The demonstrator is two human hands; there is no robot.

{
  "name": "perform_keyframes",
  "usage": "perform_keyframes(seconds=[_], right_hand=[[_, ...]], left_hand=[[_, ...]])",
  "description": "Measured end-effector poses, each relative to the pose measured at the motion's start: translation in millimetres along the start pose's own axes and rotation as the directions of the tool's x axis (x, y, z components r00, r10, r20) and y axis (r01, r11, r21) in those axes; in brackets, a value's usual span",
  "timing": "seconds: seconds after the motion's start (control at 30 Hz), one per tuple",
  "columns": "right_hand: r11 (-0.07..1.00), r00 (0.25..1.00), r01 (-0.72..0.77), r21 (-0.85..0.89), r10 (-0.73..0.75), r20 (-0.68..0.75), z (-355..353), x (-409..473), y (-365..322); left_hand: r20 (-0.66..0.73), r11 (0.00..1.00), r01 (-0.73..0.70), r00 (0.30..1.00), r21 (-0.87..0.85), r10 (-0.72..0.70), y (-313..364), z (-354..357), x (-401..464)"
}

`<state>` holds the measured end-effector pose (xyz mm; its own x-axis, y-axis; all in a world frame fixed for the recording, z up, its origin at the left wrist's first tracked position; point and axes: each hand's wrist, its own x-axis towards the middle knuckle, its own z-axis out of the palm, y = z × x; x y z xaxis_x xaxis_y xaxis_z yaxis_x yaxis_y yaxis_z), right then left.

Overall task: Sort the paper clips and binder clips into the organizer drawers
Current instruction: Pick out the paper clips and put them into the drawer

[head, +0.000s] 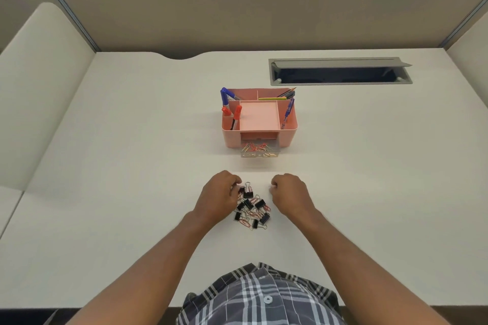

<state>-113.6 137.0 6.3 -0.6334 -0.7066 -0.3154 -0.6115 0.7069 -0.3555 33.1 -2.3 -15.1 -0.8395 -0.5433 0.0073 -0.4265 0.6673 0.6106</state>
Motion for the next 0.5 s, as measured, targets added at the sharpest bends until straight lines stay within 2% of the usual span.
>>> perform_keyframes(seconds=[0.13,0.5], right_hand=[[1.0,1.0,-0.012,-0.024,0.012,-0.016,11.6,-2.4,-0.6],[0.996,1.0,0.015,0.089,-0.015,0.01,13.3,1.1,-2.2]], left_hand=[[0.081,0.998,0.044,0.996,0.049,-0.048,-1.0,4.1,-2.3],[0.104,0.999,0.01,0.994,0.033,-0.013,11.3,13.9,0.0]])
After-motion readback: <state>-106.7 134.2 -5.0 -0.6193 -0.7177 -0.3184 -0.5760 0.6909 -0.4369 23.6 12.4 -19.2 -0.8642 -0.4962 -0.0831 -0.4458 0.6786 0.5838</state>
